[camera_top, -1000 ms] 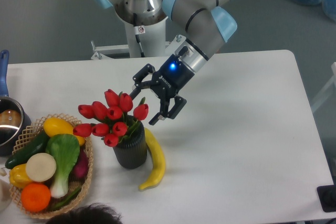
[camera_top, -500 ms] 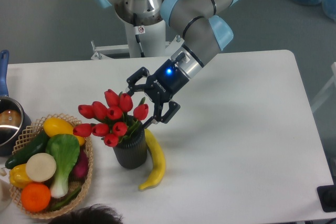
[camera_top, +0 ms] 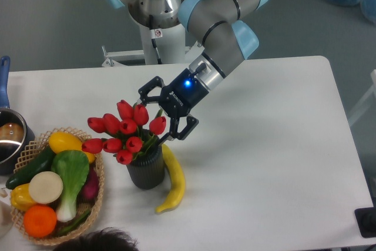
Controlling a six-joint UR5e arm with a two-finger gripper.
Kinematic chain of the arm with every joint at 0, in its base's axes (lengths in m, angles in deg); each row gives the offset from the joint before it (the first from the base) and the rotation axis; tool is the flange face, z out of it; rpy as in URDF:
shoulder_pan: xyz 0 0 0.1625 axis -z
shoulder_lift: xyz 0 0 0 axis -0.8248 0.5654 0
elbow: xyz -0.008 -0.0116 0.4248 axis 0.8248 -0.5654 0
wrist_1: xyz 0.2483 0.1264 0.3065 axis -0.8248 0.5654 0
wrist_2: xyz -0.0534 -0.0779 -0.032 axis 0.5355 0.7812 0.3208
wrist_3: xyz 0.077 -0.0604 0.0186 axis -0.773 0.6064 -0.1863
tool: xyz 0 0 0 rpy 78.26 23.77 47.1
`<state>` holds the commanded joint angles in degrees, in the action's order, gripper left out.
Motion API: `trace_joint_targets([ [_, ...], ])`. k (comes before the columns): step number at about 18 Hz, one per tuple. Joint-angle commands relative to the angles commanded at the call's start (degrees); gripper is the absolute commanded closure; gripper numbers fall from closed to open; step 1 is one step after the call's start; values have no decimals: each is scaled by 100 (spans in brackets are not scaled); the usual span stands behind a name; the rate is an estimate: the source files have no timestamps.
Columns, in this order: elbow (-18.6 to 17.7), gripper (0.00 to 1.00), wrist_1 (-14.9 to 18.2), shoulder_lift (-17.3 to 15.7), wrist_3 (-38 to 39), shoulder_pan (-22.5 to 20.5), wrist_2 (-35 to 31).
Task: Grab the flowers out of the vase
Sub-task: 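Lower the open gripper around the tulip stems above the black vase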
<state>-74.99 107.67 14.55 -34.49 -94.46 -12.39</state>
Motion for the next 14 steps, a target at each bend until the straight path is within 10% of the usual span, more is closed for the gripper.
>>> trace_joint_targets([
  [14, 264, 0, -71, 220, -9, 123, -9],
])
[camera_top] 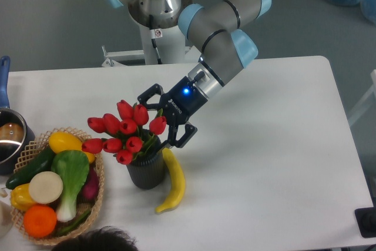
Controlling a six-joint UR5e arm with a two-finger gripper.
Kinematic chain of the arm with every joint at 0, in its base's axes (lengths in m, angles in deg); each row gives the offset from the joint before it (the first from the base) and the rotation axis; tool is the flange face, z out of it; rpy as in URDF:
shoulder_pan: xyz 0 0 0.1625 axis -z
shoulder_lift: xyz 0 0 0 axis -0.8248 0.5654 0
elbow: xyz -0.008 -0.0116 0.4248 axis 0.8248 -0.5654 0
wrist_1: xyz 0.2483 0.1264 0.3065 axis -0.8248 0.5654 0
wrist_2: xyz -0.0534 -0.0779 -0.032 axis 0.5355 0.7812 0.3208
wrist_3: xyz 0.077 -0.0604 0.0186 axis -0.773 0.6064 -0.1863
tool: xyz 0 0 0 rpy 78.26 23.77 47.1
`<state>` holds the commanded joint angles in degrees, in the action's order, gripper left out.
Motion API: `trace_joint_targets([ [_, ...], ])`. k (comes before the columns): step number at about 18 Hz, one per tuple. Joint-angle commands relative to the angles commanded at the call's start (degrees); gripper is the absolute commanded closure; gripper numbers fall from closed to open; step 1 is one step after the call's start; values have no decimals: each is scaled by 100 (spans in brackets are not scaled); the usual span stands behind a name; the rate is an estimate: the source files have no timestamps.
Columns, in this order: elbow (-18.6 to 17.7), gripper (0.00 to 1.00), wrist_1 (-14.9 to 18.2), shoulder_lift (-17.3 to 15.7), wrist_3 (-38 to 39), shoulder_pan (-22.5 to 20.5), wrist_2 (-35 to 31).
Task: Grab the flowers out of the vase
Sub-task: 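Lower the open gripper around the tulip stems above the black vase, then close the gripper on the tulip stems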
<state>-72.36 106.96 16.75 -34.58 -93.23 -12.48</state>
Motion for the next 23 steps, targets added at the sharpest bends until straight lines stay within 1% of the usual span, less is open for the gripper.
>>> trace_joint_targets([
  [5, 18, 0, 0, 61, -9, 88, -9],
  [14, 17, 0, 0, 35, -17, 202, 0],
  [15, 9, 3, 0, 26, -17, 211, 0],
  [18, -9, 23, 9, 18, -17, 211, 0],
  [19, -9, 28, 9, 9, -17, 211, 0],
  [23, 0, 41, 9, 9, -9, 202, 0],
])
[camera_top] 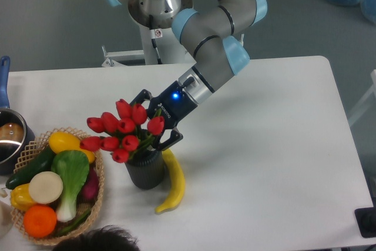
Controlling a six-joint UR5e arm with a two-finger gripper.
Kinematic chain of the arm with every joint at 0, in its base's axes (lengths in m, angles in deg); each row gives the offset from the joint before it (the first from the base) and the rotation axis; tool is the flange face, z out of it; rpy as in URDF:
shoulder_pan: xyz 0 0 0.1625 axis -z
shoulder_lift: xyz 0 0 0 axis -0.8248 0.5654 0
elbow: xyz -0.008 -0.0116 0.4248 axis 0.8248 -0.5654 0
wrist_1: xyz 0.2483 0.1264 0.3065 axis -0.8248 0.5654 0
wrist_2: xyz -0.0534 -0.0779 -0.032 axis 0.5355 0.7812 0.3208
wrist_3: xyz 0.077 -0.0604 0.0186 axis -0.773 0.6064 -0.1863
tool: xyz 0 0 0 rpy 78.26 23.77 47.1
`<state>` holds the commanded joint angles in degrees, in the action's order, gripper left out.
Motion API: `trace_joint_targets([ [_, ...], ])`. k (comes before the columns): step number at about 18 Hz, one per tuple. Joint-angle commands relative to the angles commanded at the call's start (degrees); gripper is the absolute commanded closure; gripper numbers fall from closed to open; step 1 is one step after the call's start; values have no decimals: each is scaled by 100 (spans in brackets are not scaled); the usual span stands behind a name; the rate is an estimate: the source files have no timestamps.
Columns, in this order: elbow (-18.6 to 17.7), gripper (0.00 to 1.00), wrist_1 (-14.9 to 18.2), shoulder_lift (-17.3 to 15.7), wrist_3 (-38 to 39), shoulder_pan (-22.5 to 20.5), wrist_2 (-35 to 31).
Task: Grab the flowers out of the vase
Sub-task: 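Close the gripper on the tulip stems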
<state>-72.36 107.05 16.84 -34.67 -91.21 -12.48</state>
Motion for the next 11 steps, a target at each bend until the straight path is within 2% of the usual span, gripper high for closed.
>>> trace_joint_targets([
  [3, 9, 50, 0, 0, 9, 0, -9],
  [11, 26, 59, 0, -26, 167, -18, 9],
])
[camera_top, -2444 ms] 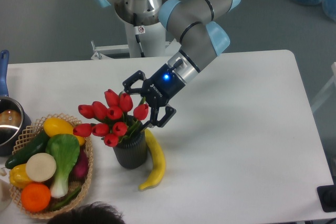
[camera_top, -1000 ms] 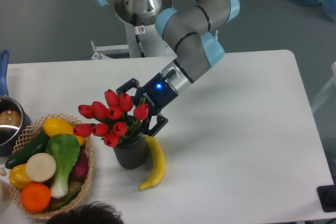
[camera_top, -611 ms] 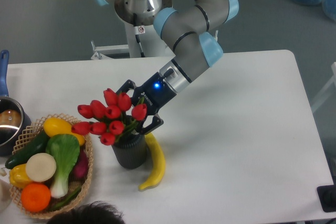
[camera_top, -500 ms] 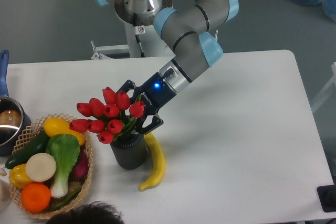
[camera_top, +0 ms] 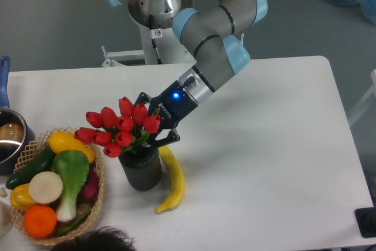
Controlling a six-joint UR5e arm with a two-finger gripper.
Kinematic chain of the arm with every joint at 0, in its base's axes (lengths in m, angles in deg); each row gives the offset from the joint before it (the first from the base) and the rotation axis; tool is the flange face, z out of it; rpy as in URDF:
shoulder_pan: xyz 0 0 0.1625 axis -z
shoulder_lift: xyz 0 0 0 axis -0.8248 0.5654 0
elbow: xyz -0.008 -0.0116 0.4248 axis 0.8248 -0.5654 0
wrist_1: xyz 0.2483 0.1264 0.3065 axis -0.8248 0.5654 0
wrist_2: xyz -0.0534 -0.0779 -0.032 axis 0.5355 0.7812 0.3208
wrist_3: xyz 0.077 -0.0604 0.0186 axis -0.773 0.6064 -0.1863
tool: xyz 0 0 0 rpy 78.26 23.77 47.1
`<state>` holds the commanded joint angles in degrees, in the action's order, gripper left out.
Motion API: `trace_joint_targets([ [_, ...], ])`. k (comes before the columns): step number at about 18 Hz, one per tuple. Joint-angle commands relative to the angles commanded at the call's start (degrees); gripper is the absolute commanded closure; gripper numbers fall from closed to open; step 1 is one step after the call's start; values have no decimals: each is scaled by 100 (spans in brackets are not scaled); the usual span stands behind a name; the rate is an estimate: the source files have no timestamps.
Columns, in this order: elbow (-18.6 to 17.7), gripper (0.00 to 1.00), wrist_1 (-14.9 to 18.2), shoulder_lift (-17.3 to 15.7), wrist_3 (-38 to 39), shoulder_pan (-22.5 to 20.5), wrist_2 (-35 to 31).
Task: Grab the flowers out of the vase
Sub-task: 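Close the gripper on the tulip stems, then lift the gripped tulips up out of the black vase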
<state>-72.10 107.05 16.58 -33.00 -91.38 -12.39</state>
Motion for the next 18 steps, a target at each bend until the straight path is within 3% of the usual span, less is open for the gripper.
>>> trace_joint_targets([
  [14, 334, 61, 9, -105, 413, -149, 553],
  [18, 518, 61, 9, -237, 931, -185, 606],
])
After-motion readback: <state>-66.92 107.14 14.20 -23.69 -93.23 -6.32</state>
